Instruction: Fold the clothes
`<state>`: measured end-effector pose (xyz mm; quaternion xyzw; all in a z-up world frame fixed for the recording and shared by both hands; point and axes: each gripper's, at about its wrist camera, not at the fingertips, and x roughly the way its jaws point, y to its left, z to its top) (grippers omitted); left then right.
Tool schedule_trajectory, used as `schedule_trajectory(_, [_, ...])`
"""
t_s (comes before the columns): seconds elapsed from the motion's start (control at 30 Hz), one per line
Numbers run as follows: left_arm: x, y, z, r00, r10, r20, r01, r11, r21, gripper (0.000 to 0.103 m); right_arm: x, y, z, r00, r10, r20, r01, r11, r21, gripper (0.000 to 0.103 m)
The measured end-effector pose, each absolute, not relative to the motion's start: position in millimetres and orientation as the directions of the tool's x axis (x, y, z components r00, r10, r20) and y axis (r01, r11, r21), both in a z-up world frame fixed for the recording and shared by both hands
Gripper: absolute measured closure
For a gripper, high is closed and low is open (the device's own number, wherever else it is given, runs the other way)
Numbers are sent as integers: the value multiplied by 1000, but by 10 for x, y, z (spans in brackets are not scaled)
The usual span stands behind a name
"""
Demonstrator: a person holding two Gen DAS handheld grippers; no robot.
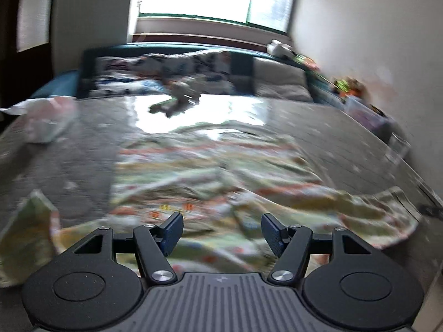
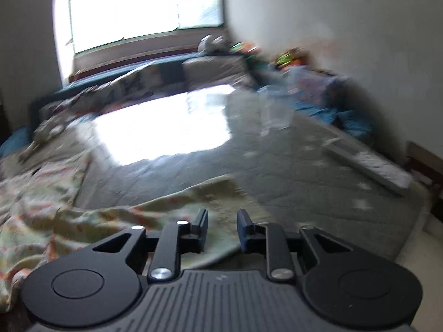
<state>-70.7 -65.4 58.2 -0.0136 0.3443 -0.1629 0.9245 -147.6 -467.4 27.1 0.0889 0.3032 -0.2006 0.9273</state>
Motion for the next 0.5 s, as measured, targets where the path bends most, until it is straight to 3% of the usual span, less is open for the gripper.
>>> schedule_trajectory(0.07, [-728,-751,516,688,-328,-647,321,938,-135,37,-1340,-4689,209,730,-303,-612,407,913,34,68])
schedule_trajectory(0.27, [-809,-792,379,639,-347,-686,354,925,-138,37,-958,-4741,44,712,-277,-645,360,933,-3,60])
schedule_trajectory(0.5, [-902,-786,268,616,-349,-706,386,915,-115,37,-603,-4809,7,712,-295,-637,330,942,-67,60])
